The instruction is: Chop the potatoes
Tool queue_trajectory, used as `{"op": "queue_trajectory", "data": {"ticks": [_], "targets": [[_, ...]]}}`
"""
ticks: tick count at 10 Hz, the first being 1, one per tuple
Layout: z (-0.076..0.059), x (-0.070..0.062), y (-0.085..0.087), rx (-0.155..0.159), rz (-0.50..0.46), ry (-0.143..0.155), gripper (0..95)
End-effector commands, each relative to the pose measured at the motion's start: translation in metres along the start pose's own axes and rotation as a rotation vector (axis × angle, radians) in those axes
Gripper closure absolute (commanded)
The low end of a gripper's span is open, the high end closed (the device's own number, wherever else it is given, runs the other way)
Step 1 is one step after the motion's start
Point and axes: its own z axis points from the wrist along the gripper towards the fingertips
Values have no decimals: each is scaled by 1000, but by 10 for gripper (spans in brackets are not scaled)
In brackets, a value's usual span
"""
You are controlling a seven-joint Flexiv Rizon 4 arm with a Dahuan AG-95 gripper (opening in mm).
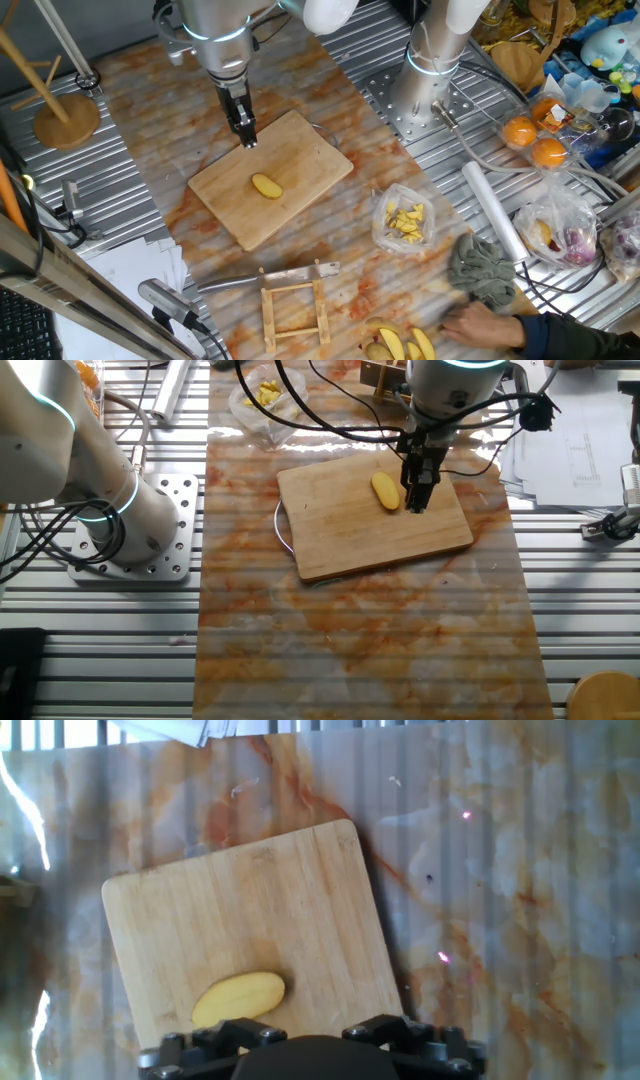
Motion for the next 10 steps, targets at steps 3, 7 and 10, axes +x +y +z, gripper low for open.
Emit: {"op": "queue_trajectory", "data": {"ticks": [3, 7, 10], "targets": [[0, 0, 1, 11, 147, -14, 950], [5, 0, 25, 18, 147, -25, 950], [1, -2, 50, 21, 146, -47, 950]]}}
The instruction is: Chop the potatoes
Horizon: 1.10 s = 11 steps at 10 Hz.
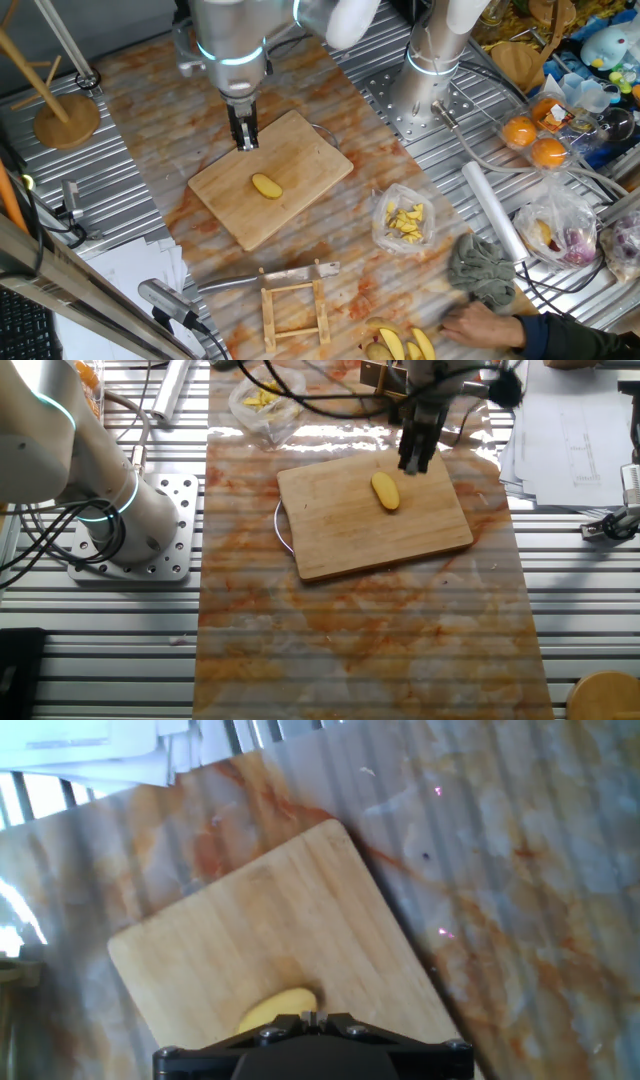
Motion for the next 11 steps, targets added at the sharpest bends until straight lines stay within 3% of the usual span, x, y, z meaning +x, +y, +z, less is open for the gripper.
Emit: {"op": "queue_trajectory", "data": {"ticks": [1, 4, 6, 7, 9, 11], "targets": [[-6, 1, 13, -17, 0, -7, 950], [-12, -8, 29, -17, 0, 12, 950], [-12, -8, 29, 2, -1, -13, 950], [-12, -8, 29, 1, 0, -10, 950], [-12, -8, 29, -26, -12, 17, 950], [-12, -8, 29, -78, -55, 45, 950]]}}
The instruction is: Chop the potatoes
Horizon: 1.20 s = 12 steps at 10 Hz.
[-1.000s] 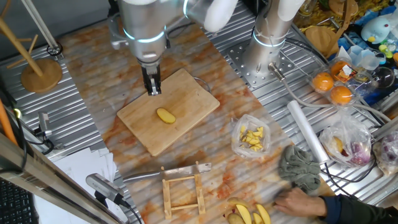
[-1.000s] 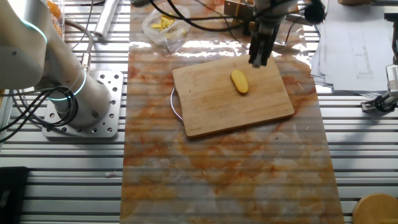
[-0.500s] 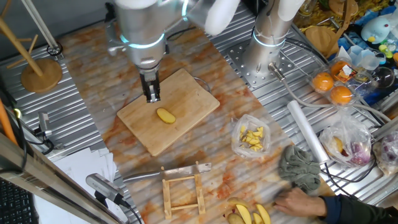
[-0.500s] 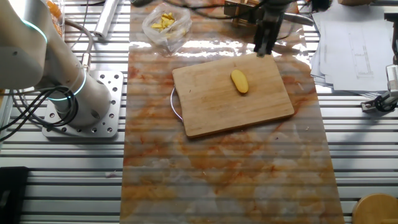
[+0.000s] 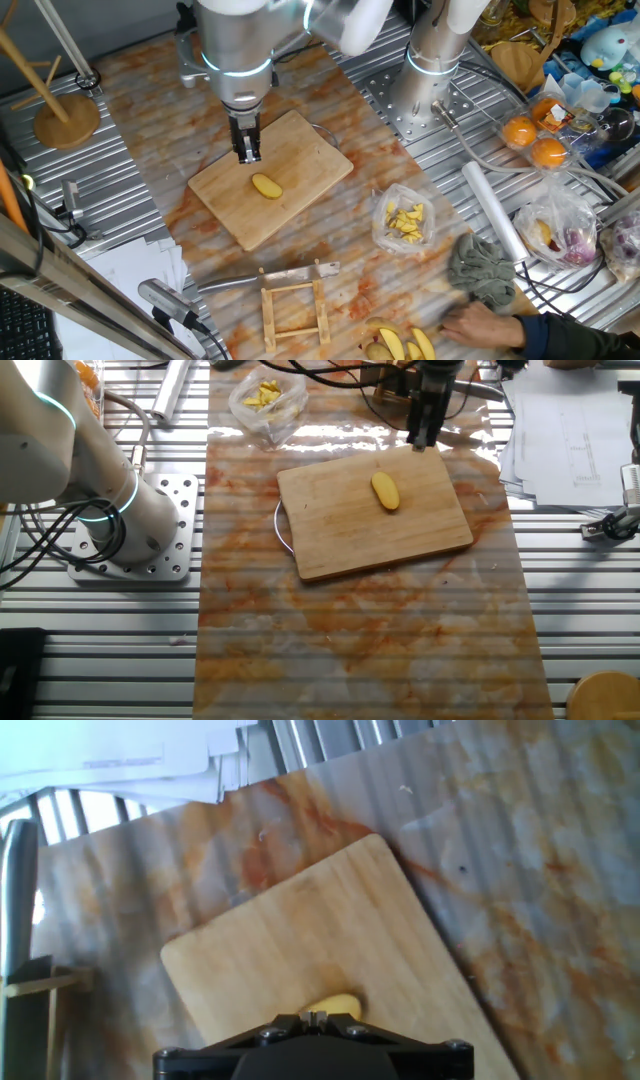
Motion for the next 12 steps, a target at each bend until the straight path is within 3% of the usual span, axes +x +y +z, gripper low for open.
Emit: {"op": "queue_trajectory", "data": {"ticks": [1, 4, 9, 10, 11, 12], "targets": [[1, -2, 2, -63, -61, 55, 950], [1, -2, 2, -87, -81, 72, 950], [1, -2, 2, -95, -98, 67, 950], [0, -3, 15, -96, -85, 56, 950], [0, -1, 64, -91, -42, 45, 950], [1, 0, 80, -87, -29, 43, 950]]}}
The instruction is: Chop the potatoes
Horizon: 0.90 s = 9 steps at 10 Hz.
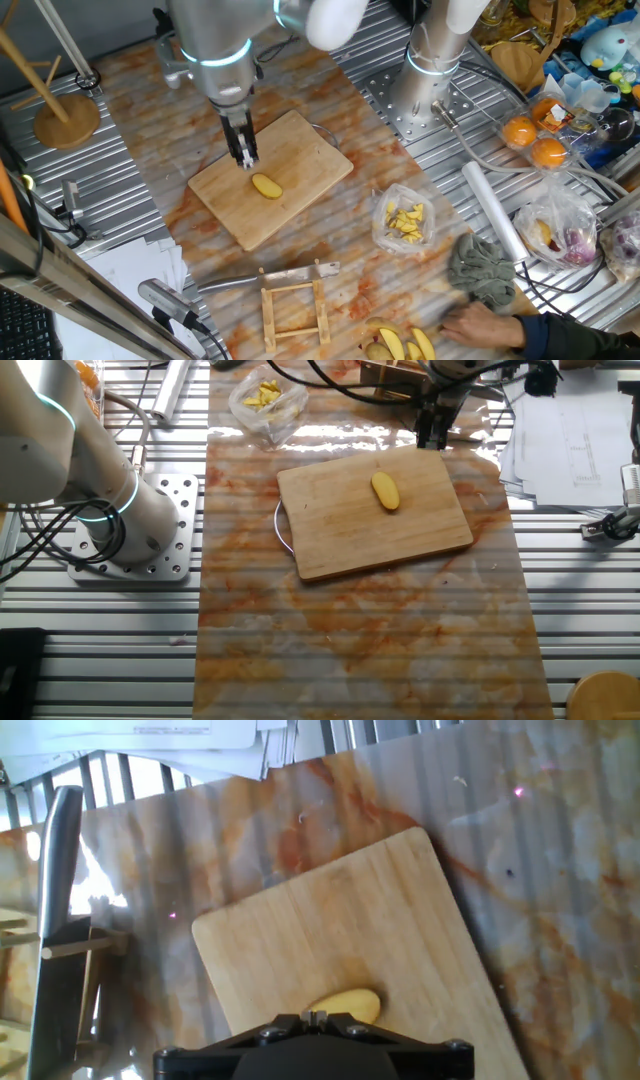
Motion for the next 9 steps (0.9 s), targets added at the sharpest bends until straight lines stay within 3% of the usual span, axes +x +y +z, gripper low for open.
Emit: {"op": "queue_trajectory", "data": {"ticks": [1, 2, 4, 7, 9], "targets": [[15, -2, 85, 17, 62, -18, 950], [22, 0, 110, 14, 83, -25, 950], [27, -1, 141, 16, 87, -24, 950], [21, -10, 168, 15, 87, -23, 950], [20, -11, 173, 15, 87, -22, 950]]}}
